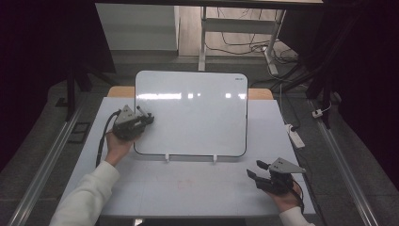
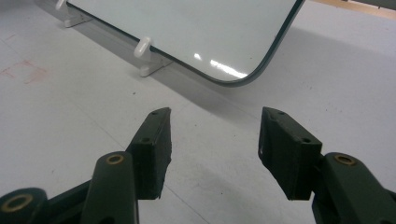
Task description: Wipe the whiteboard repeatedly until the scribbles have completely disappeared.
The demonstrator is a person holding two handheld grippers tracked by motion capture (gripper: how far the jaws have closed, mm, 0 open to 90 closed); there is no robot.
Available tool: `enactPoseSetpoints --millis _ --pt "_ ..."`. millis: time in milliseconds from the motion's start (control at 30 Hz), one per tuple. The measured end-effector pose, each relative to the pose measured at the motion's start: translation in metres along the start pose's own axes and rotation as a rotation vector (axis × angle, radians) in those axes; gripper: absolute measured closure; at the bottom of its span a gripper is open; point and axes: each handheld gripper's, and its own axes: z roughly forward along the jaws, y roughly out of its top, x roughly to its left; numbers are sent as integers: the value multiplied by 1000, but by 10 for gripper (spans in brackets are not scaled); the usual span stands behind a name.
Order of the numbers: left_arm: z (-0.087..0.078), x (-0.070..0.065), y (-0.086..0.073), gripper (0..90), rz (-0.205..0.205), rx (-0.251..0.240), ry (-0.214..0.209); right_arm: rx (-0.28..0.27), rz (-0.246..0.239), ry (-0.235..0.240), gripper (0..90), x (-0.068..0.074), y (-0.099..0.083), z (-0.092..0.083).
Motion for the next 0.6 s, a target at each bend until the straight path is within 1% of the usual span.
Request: enactPoseSetpoints --millis 33,67,100,133,167,200,300,367,400,433,533,567,600 --pt "0 7 5 777 -17 -7 15 -1 -1 1 441 0 0 0" --pt "0 10 8 777 -30 -11 20 -1 -1 1 440 1 1 0" --pt "0 12 9 777 -48 -14 16 -1 -3 1 440 1 1 0" --pt "1 10 8 777 -47 -10 10 -1 -4 2 440 1 1 0" --pt "2 5 6 777 -25 4 -4 -1 -5 3 441 1 1 0" --pt "3 -5 2 777 2 14 -20 0 -5 4 441 2 1 0" --pt "5 -25 -12 777 46 31 -61 1 -4 6 440 1 0 1" --pt "5 -27 -13 777 65 32 -54 1 -5 6 441 1 0 1" --pt "5 -24 -12 777 58 24 -46 1 -4 7 441 1 0 1" --pt "4 -19 -8 777 51 22 -28 0 -5 6 441 1 0 0" --pt "1 2 4 777 20 5 29 -3 -6 6 440 2 1 0" --pt "-1 8 6 777 -5 3 34 -3 -5 6 440 2 2 0" --pt "-3 12 5 777 -31 0 25 -4 -5 6 440 2 2 -1"
